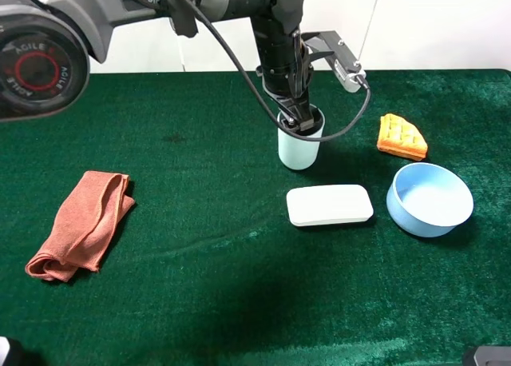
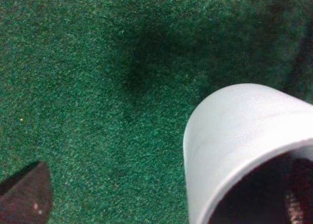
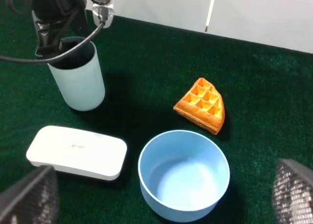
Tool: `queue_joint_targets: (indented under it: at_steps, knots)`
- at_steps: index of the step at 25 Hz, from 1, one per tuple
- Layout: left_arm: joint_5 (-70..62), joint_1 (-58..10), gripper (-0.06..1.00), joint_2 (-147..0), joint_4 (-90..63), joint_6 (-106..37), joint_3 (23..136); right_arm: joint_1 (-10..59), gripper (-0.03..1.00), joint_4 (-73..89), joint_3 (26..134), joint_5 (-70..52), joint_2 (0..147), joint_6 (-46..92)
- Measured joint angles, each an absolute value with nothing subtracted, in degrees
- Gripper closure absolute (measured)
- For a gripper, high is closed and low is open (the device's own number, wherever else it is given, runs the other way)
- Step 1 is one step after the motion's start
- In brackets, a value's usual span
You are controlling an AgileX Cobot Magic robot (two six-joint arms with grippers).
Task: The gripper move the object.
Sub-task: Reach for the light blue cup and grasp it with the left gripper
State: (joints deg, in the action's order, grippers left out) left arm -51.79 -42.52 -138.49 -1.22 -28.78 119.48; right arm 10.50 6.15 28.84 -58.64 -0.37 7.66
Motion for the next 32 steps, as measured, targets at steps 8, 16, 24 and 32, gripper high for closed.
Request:
queue_joint_targets:
  at_steps: [8, 16, 24, 32]
  knots:
    - [-52.0, -42.5, 0.39, -138.5, -1.6, -28.8, 119.5, 10.5, 0.3, 6.1, 28.8, -58.6, -0.4, 7.7]
    - [-52.2, -42.5, 0.72, -138.5, -2.9, -28.8, 119.5, 10.5, 0.3, 6.1, 28.8, -58.6, -0.4, 7.7]
    - [-52.3, -42.5, 0.89, -138.5, -3.4, -28.8, 119.5, 10.5, 0.3, 6.1, 28.8, -58.6, -0.4, 7.7]
    - [-52.6, -42.5, 0.89, -138.3, -3.5, -28.8, 119.5, 10.5, 0.3, 6.1, 28.8, -58.6, -0.4, 7.7]
